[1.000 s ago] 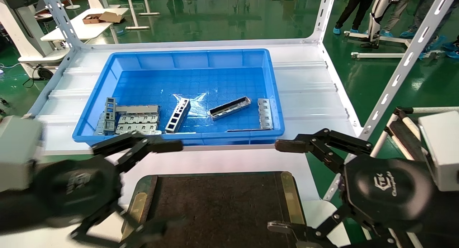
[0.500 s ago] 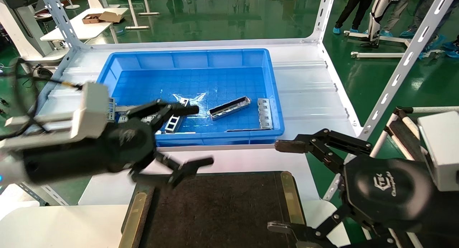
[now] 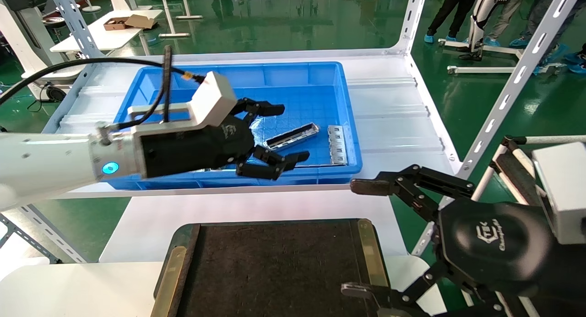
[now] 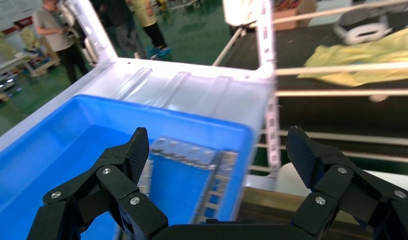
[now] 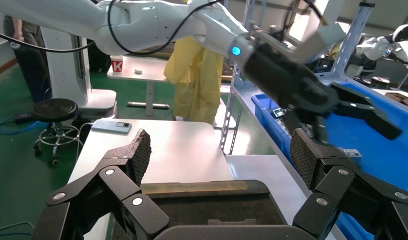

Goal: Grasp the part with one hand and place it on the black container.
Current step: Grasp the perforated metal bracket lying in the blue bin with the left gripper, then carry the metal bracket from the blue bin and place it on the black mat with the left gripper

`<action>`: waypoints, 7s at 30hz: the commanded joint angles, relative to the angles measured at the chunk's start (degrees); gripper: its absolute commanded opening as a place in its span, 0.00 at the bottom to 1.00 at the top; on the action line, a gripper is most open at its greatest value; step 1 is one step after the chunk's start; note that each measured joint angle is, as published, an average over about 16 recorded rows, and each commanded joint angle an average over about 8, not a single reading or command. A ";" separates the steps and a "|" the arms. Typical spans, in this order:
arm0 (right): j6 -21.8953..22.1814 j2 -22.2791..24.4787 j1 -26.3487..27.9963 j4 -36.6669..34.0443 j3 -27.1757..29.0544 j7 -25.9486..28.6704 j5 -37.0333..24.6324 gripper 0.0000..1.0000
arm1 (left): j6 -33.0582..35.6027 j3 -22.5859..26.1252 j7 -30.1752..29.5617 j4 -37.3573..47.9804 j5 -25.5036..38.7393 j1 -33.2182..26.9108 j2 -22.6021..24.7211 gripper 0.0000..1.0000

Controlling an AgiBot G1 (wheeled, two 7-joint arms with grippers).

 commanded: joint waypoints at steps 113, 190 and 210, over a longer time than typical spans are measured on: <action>0.20 0.19 0.10 0.00 -0.45 -0.23 0.31 0.00 | -27.83 31.20 3.27 27.18 -27.61 -13.11 16.98 0.00; 0.32 0.30 0.16 0.00 -0.72 -0.36 0.50 0.00 | -84.93 30.84 -10.97 -24.52 -43.35 38.78 9.00 0.00; 0.34 0.33 0.17 0.00 -0.79 -0.40 0.54 0.00 | -82.17 27.69 -12.08 -11.91 -39.15 37.17 15.52 0.00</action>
